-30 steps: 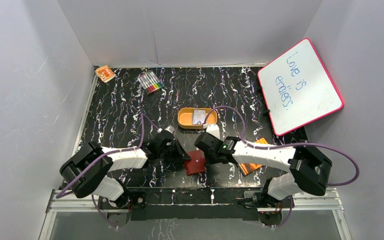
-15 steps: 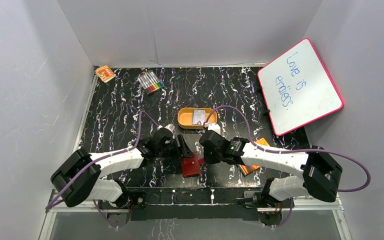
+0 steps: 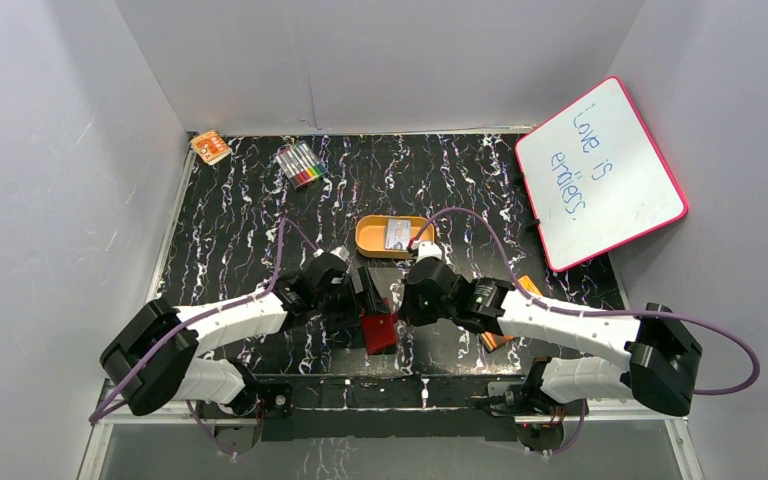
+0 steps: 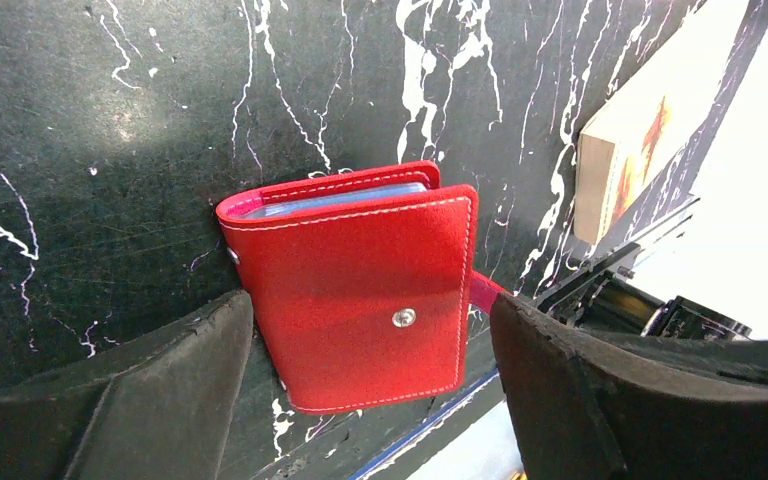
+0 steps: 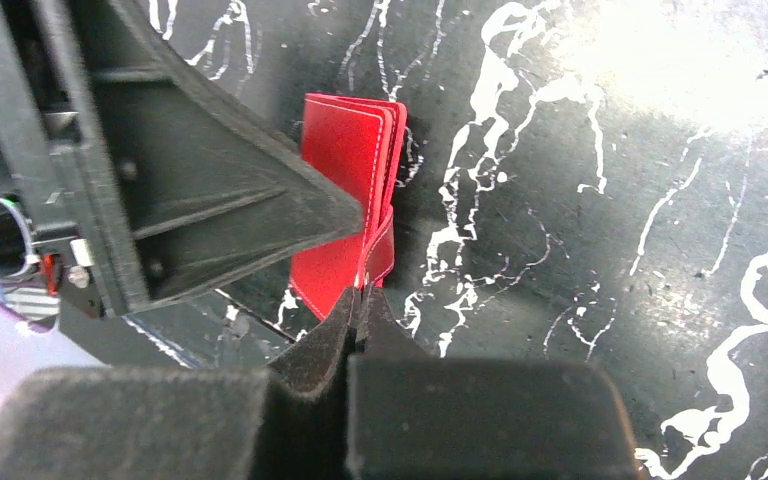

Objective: Put the credit cards into the card holder
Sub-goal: Open the card holder at the center of the board.

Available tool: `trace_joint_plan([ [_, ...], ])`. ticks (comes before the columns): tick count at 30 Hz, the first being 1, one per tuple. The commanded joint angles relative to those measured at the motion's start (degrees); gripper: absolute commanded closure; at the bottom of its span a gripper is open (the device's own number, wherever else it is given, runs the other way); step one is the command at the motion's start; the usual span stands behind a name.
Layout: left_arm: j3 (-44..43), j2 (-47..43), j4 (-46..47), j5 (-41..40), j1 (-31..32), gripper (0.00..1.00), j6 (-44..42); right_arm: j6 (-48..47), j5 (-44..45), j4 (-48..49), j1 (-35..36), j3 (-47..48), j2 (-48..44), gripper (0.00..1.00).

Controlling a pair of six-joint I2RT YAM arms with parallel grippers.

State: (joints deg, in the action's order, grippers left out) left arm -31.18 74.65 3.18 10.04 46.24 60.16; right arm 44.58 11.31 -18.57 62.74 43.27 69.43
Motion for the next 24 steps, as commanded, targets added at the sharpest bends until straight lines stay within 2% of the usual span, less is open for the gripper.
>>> trace_joint_plan([
  [1,-2.5,0.0,-2.0,-0.1,0.0,0.14,-1.4,-1.0,-1.7,5.1,-0.1,-0.6,-3.3,1.0],
  [7,-3.0,-0.8,-2.4,-0.6,0.0,0.14,-1.3,-2.0,-2.6,8.3,-0.1,-1.7,-5.2,1.0],
  [10,-2.7,-1.1,-2.7,-1.2,0.0,0.17,-1.2,-2.1,-2.8,8.4,-0.1,-1.6,-5.1,1.0],
  [14,-2.1,-0.8,-2.8,-1.8,0.0,0.28,-1.3,-2.3,-3.3,9.3,-0.1,-2.0,-5.9,1.0],
  [19,-1.8,-1.4,-5.1,-2.7,0.1,0.34,-1.4,-2.3,-3.9,11.1,-0.1,-3.0,-7.7,1.0],
  [24,-1.1,-3.6,-6.3,-4.2,0.0,0.51,-1.0,-1.9,-2.9,10.3,-0.1,-3.3,-8.6,1.0],
])
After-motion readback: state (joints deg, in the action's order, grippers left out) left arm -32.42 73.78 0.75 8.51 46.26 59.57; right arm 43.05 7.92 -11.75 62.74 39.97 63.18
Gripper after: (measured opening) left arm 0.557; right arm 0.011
